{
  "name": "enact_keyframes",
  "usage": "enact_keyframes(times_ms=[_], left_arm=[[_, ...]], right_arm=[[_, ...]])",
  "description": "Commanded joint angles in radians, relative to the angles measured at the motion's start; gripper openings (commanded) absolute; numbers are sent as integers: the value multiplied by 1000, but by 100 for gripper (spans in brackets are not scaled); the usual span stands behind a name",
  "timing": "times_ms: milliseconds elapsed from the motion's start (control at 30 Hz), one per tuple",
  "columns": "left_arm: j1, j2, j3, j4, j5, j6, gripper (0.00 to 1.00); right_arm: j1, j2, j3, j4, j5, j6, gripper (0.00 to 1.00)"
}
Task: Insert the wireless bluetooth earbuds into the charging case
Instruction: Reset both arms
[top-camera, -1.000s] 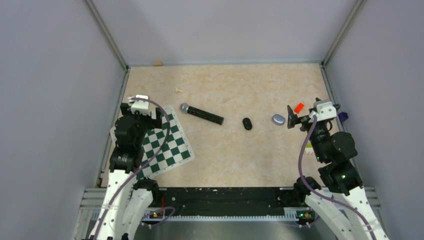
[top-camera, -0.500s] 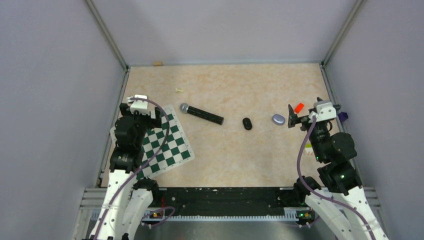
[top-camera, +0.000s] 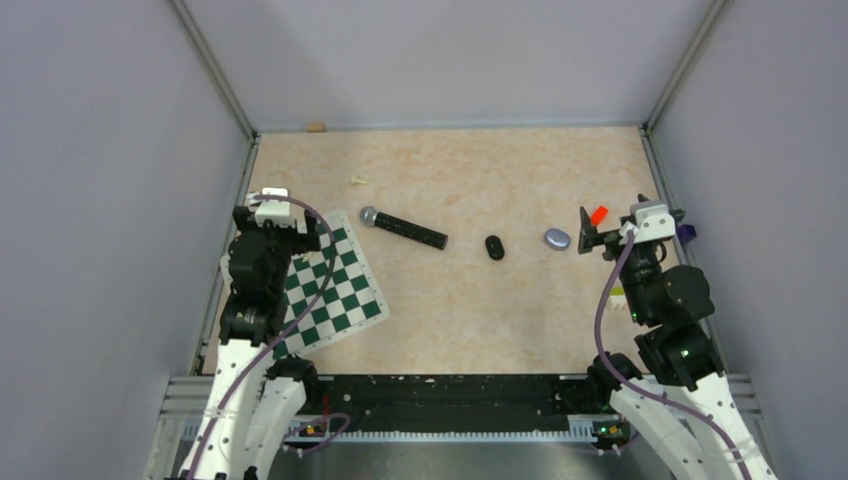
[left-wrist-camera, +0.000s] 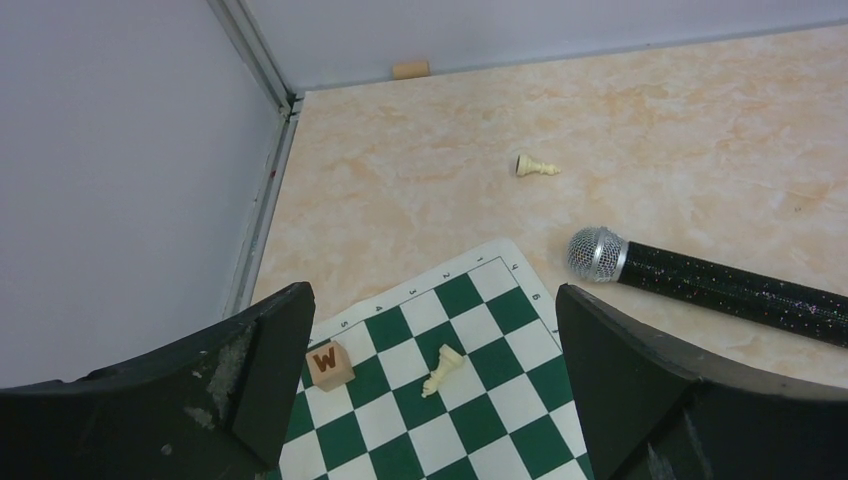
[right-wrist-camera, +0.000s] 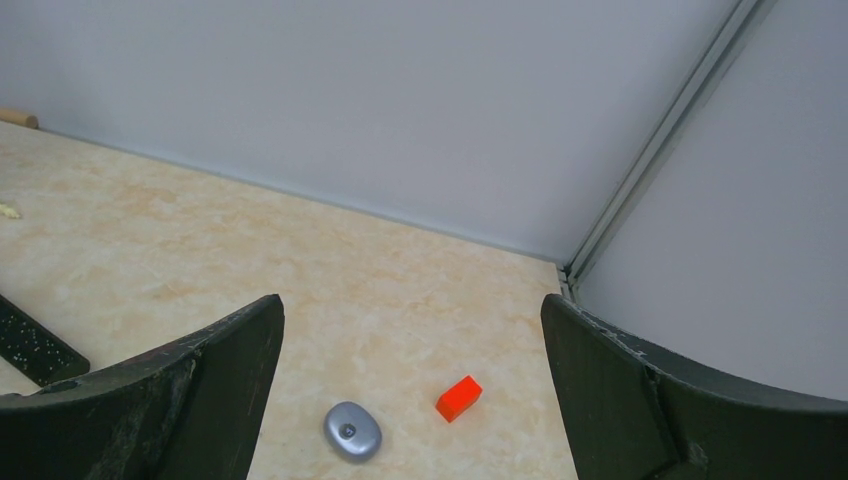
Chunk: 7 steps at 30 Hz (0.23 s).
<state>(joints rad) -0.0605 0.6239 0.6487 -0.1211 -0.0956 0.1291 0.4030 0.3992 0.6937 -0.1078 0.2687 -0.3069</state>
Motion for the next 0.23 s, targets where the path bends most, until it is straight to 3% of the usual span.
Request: enact_keyframes(times_ms=[0, 200], left_arm=[[5, -10, -1, 55, -19, -13, 96], [5, -8, -1, 57, -21, -13, 96]], right_arm=[[-1, -15, -5, 52, 28, -7, 98], [-2, -16, -4, 46, 22, -6, 99]])
